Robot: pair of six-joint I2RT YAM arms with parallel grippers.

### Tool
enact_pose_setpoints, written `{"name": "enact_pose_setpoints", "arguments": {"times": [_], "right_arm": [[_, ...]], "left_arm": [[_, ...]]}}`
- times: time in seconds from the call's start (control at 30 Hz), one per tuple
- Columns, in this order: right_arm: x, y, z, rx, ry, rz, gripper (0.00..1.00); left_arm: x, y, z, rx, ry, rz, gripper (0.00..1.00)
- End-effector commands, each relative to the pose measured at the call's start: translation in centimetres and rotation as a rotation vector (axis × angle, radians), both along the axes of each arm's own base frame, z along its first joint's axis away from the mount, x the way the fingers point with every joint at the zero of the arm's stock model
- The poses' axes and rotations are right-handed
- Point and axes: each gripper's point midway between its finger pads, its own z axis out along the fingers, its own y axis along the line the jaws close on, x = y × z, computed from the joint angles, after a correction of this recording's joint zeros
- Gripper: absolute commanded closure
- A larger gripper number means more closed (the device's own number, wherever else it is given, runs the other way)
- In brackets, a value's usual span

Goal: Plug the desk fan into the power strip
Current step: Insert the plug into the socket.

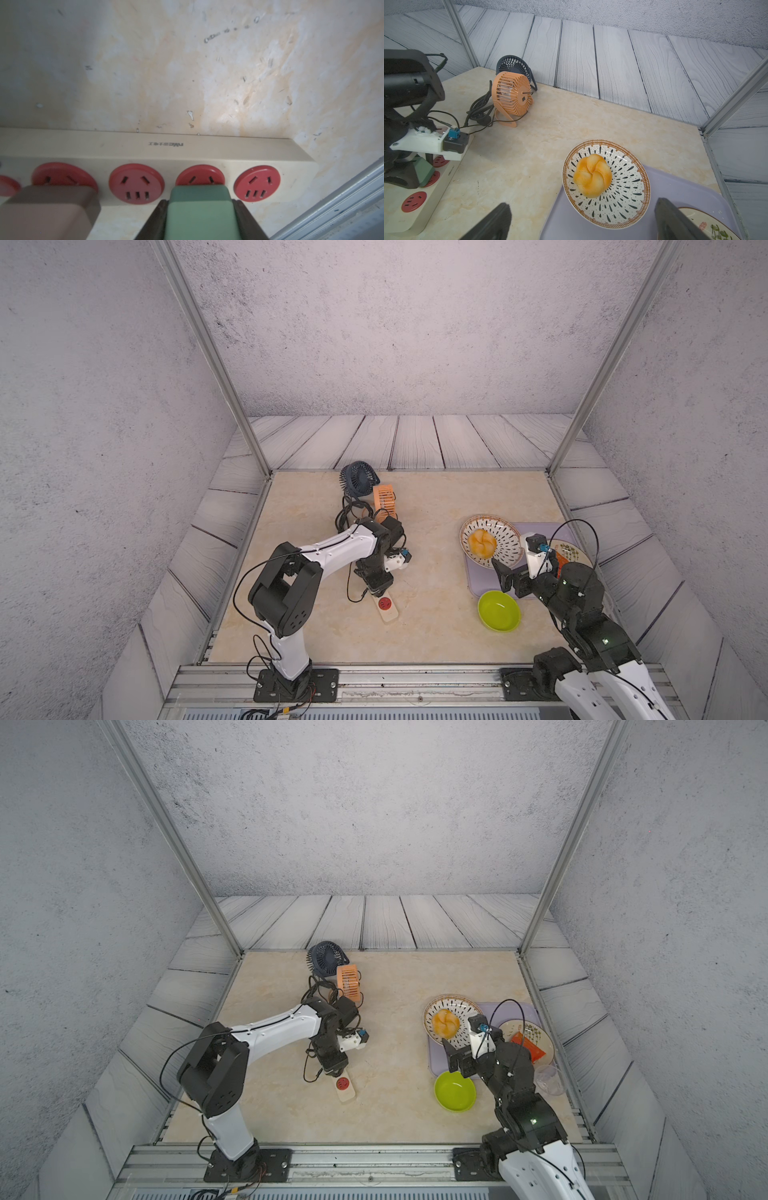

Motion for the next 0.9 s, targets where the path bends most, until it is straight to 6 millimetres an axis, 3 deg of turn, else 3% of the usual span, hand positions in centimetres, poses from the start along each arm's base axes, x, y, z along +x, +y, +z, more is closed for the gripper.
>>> {"name": "enact_pose_setpoints", "arguments": {"times": [0.0, 0.27, 0.4, 0.43, 0.53, 0.6, 0.73, 0.87], "right_arm": [[0.1, -0.4, 0.0, 0.003, -0.008, -0.022, 0.01], [0.0, -0.5, 0.3, 0.005, -0.018, -0.025, 0.01], [0.0, -0.5, 0.4, 0.006, -0.023, -0.025, 0.01], [0.0, -0.5, 0.4, 0.006, -0.023, -0.025, 0.01], [0.0, -0.5, 0.3, 0.006, -0.02, -0.024, 0.01], [0.0, -0.5, 0.3, 0.004, -0.02, -0.024, 0.01], [0.0, -0.5, 0.3, 0.002, -0.018, -0.028, 0.01], [0.0, -0.6, 0.3, 0.0, -0.019, -0.029, 0.01]], "left_arm": [[-1.8, 1.4, -5.9, 0.107, 0.088, 0.027, 1.0], [-2.2, 1.4, -6.4, 0.152, 0.003, -0.018, 1.0], [-1.2, 1.1, -5.1, 0.133, -0.031, -0.01, 1.0], [-0.8, 0.8, -4.6, 0.125, -0.042, -0.012, 0.96], [-0.2, 0.0, -2.7, 0.084, -0.074, -0.019, 0.58], [-0.2, -0.1, -1.6, 0.059, -0.096, -0.021, 0.42], [-0.7, -0.2, -0.2, 0.011, -0.105, -0.026, 0.3], [-0.6, -0.3, 1.2, -0.008, -0.13, -0.031, 0.25]]}}
